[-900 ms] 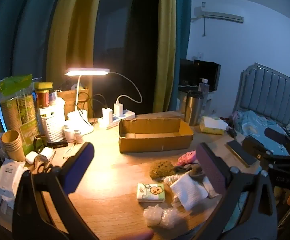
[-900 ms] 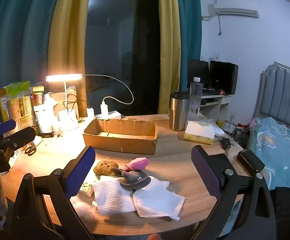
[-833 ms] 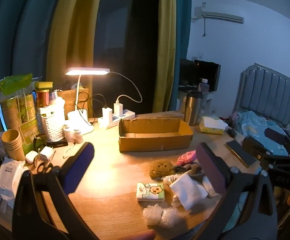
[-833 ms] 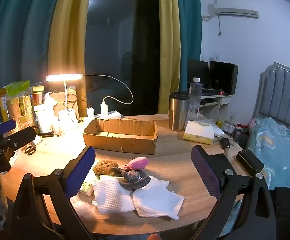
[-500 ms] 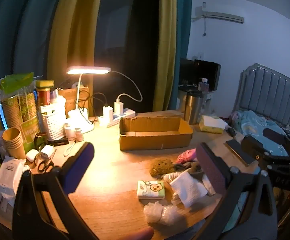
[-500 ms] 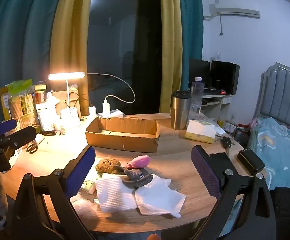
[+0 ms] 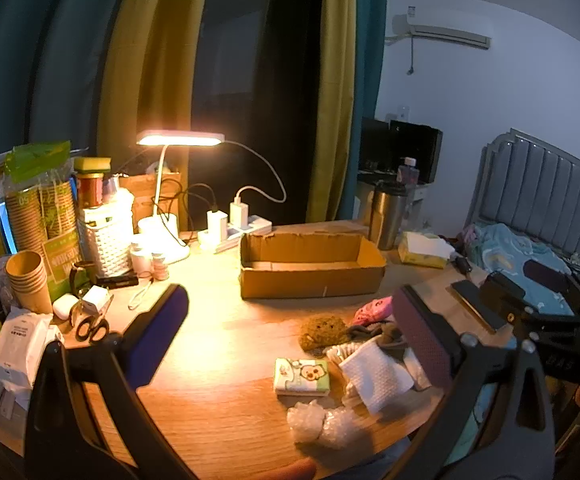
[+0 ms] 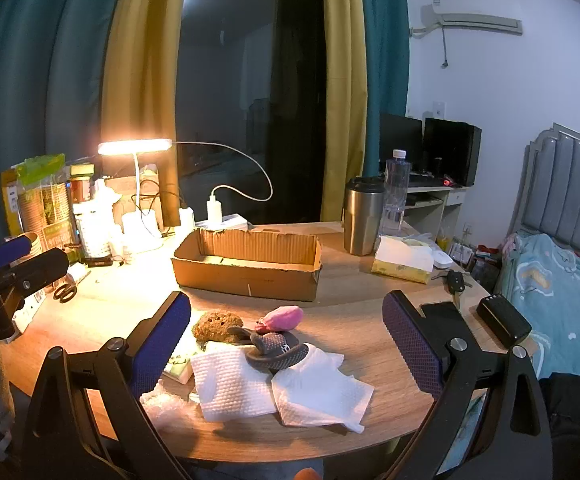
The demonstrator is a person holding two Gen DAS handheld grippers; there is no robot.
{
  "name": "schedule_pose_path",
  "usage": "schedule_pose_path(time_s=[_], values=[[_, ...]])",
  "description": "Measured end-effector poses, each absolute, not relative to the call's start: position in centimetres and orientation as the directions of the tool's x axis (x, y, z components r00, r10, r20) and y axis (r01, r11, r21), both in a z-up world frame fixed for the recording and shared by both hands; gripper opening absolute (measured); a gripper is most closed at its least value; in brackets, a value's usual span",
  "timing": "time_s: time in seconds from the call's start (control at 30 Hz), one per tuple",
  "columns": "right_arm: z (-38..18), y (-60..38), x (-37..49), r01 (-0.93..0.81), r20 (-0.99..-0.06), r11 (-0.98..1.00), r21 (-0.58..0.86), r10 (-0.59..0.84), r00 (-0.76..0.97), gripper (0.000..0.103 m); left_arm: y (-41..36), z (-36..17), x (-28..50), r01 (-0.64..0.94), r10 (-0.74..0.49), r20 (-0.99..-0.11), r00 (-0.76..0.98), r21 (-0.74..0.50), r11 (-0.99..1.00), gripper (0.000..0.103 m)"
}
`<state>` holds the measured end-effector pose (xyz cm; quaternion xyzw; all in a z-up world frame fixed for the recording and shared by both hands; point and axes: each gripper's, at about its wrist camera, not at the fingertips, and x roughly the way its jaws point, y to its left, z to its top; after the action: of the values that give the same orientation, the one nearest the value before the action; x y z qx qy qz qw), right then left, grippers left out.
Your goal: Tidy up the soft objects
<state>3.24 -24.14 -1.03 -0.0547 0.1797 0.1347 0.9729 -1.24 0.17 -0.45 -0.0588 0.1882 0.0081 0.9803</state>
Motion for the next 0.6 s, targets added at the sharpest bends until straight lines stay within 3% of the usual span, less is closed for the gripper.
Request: schedule_pose_path(time_s=[0.6], values=[[-1.19,-24.16,3.16,-0.276,-0.371,0.959,-0.062,0.235,0.899,0.098,-0.2,-0.33,-1.7,-0.036,-0.003,-0.356,0.934,-0.101,0.994,0.103]])
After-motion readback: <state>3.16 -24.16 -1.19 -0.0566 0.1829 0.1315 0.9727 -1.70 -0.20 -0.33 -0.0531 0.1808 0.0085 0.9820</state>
